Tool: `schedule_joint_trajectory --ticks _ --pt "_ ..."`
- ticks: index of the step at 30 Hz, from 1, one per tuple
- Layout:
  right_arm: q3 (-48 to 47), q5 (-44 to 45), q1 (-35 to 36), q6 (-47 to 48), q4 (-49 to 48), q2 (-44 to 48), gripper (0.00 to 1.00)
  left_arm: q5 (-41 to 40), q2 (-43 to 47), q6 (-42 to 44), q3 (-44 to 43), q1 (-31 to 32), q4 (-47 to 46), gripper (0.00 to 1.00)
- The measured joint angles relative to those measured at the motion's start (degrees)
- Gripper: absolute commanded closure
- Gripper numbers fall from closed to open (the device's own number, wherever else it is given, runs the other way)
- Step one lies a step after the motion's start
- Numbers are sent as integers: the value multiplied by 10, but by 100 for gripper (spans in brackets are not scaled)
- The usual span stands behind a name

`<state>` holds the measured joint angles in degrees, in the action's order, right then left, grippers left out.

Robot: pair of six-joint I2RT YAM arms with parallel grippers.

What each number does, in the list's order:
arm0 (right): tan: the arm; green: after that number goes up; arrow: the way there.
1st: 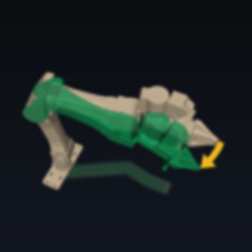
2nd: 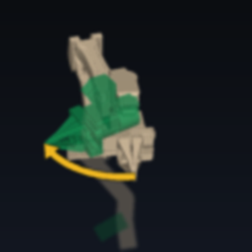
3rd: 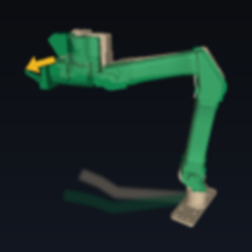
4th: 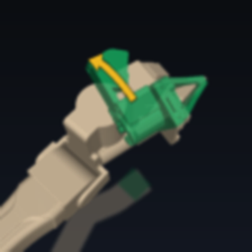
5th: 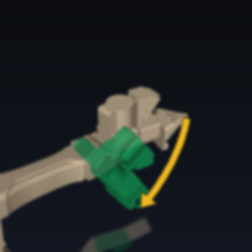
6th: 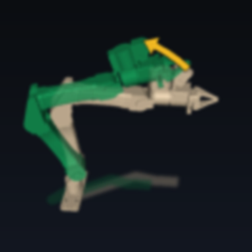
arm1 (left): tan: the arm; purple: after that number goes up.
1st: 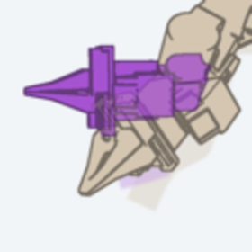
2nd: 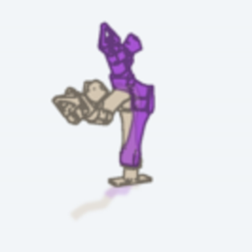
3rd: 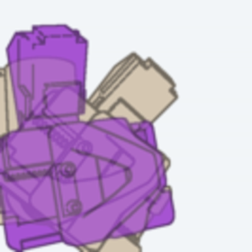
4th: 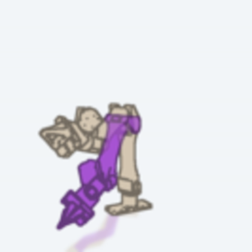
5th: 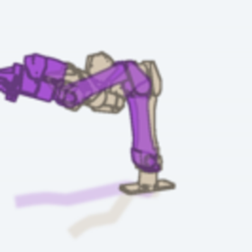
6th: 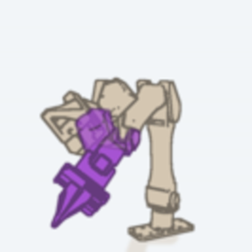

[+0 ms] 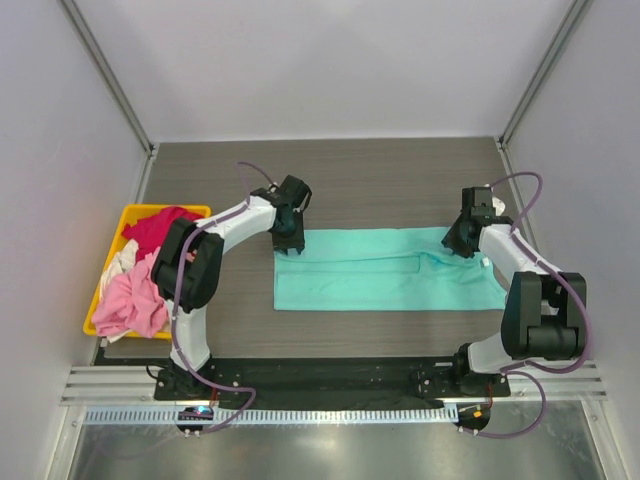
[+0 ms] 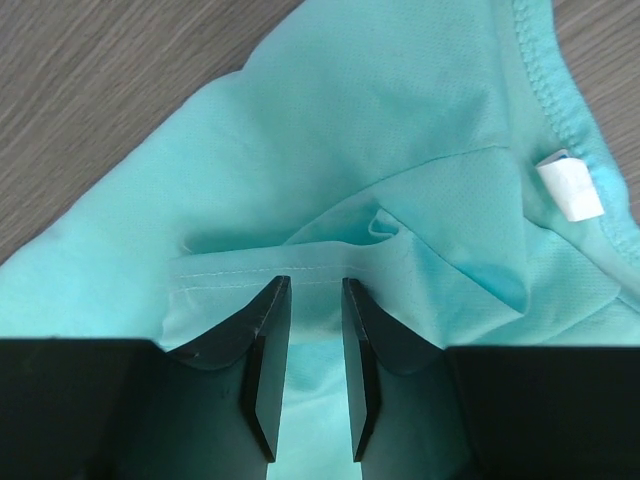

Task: Fold and stack the t-shirts
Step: Fold the tshirt

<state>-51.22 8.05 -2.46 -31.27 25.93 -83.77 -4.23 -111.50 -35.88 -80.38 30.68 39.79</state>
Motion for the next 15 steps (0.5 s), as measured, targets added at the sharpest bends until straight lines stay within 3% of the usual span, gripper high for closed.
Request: schedule_joint_trajectory --ticks 5,15 --pt "-19 31 0 2 44 1 62 -3 2 2 0 0 16 52" --pt "-42 91 -1 -49 104 43 57 -19 54 2 2 -17 35 49"
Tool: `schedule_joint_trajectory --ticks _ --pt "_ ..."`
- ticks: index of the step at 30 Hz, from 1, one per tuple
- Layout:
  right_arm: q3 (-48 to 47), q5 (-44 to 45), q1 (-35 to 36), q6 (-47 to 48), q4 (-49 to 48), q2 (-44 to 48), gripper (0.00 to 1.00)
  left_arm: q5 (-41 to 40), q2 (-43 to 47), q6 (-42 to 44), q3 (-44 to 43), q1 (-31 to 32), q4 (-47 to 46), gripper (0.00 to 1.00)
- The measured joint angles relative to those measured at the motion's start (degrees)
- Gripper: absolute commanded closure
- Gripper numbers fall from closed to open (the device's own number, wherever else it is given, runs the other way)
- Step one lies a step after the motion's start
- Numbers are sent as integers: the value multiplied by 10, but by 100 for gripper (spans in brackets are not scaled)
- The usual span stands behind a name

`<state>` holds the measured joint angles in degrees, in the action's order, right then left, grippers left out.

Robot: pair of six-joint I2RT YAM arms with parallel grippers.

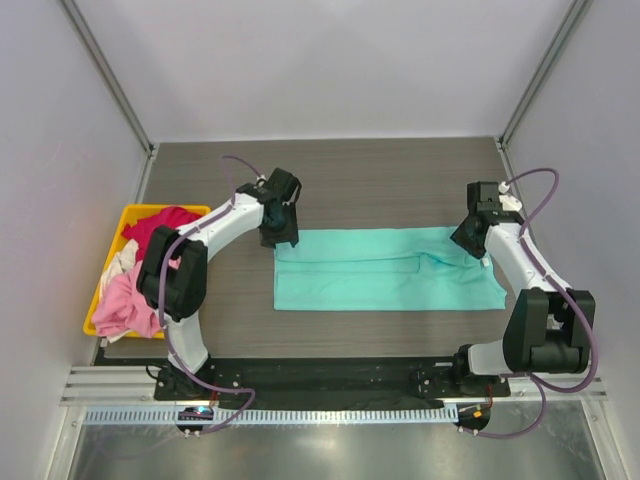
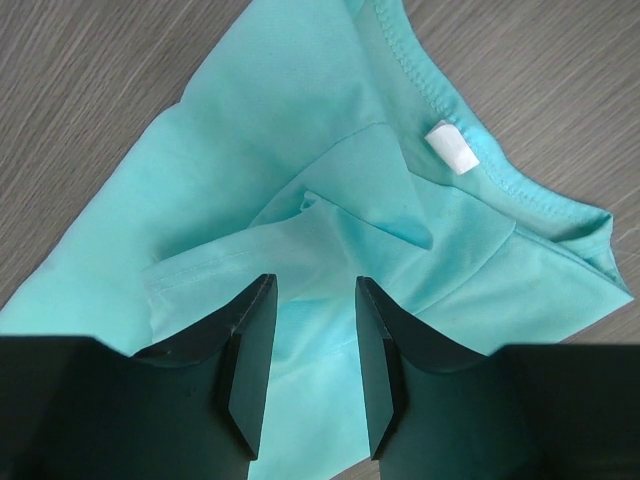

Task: Fold and stack the t-shirts
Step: Fold the tshirt

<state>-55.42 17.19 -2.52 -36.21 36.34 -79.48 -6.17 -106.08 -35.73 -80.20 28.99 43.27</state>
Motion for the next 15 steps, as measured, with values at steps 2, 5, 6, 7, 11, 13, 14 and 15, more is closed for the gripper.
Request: schedule_joint_trajectory --ticks 2,5,6,7,11,13,14,15 --pt "3 2 -2 -15 5 5 57 4 2 -3 7 -6 -4 49" --pt "19 9 -2 -31 3 14 56 9 2 -12 25 -11 -7 49" --pt "27 11 -2 -35 0 17 56 10 2 -13 27 -11 -7 49" --pt "37 13 -2 -39 -3 21 56 11 2 -14 29 -11 -7 49" --pt "59 16 -2 -49 -16 24 55 12 1 -19 31 -11 -13 50" --pt "64 16 -2 -50 -22 24 56 13 -1 -22 34 -11 -17 50" --pt "66 16 -2 -50 -27 23 56 13 -2 -25 36 -11 -19 50" --pt "67 16 -2 -51 -31 22 56 13 -5 -28 38 -12 -21 50"
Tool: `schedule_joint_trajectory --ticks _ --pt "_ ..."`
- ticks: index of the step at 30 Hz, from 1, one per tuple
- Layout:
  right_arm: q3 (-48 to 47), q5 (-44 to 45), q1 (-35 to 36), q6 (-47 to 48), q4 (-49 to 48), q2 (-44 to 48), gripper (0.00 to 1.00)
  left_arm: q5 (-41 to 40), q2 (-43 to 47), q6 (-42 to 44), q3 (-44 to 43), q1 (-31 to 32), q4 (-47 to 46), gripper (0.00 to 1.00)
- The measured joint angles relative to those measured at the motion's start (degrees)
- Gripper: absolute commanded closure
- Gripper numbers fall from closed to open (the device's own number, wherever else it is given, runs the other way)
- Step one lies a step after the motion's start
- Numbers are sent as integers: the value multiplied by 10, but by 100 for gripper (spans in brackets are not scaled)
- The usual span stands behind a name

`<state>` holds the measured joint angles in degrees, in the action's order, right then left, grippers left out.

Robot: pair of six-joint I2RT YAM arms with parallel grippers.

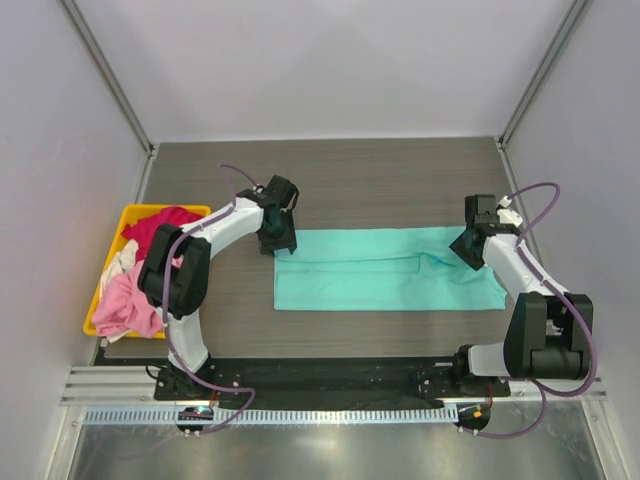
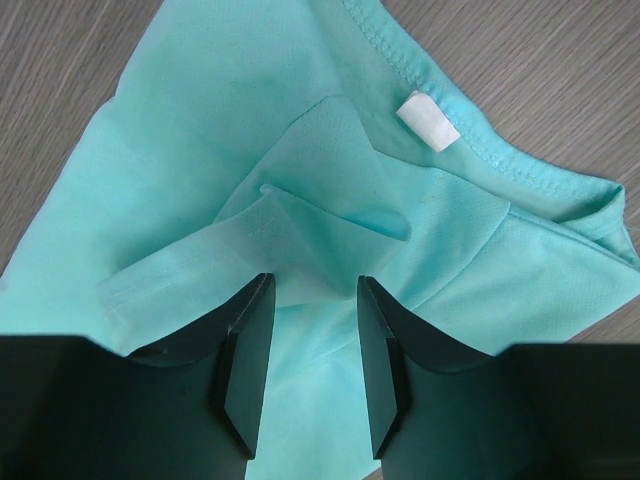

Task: Fold and stack the t-shirts
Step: Fold the tshirt

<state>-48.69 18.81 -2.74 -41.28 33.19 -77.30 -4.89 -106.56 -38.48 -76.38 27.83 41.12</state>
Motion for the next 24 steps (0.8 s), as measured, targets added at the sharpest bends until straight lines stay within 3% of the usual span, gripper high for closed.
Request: schedule_joint_trajectory --ticks 3,7,8,11,14,24 --pt "8 1 0 0 -17 -6 59 0 -9 -3 5 -1 -6 54" --pt "14 4 0 2 -32 -21 76 1 -19 -5 10 -5 -11 65" --pt "14 5 0 3 -33 -23 87 1 -21 -5 10 -6 -12 71" --pt "16 8 0 6 -38 -23 99 2 -22 -7 11 -7 -13 87" --pt "16 11 0 7 -43 -22 99 2 -22 -7 11 -9 -15 100" --pt "16 21 0 21 -44 26 99 2 -20 -16 10 -9 -10 100"
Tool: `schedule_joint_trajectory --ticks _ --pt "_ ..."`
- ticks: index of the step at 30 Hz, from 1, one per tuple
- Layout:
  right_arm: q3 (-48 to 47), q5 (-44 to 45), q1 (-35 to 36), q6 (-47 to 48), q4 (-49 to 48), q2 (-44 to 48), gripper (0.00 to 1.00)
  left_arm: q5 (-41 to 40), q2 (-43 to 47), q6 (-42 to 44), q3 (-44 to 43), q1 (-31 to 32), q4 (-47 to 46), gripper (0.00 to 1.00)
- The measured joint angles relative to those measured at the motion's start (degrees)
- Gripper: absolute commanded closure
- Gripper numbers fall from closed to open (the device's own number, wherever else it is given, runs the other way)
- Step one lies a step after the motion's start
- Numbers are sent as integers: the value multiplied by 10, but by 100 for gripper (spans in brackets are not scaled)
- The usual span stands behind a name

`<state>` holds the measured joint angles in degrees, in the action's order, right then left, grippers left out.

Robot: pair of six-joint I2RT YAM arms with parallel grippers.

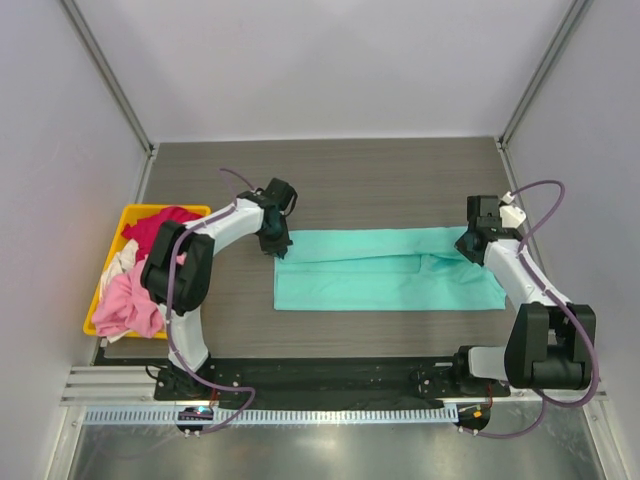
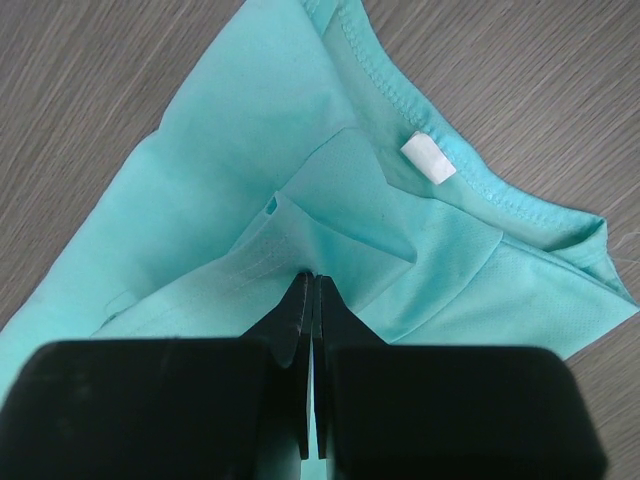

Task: Fold and stack the t-shirts
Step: Fold the tshirt

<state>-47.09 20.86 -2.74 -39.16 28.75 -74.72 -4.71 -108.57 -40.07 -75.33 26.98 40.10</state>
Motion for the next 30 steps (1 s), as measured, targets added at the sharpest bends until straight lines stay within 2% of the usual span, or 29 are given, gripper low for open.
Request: schedule_joint_trajectory --ticks 10,21,30 --pt "0 11 0 10 17 21 99 2 36 0 1 0 8 100" --pt "27 16 0 20 31 30 99 10 36 -1 52 0 -2 100" --pt "53 12 0 30 17 55 99 13 36 -1 59 0 -12 100"
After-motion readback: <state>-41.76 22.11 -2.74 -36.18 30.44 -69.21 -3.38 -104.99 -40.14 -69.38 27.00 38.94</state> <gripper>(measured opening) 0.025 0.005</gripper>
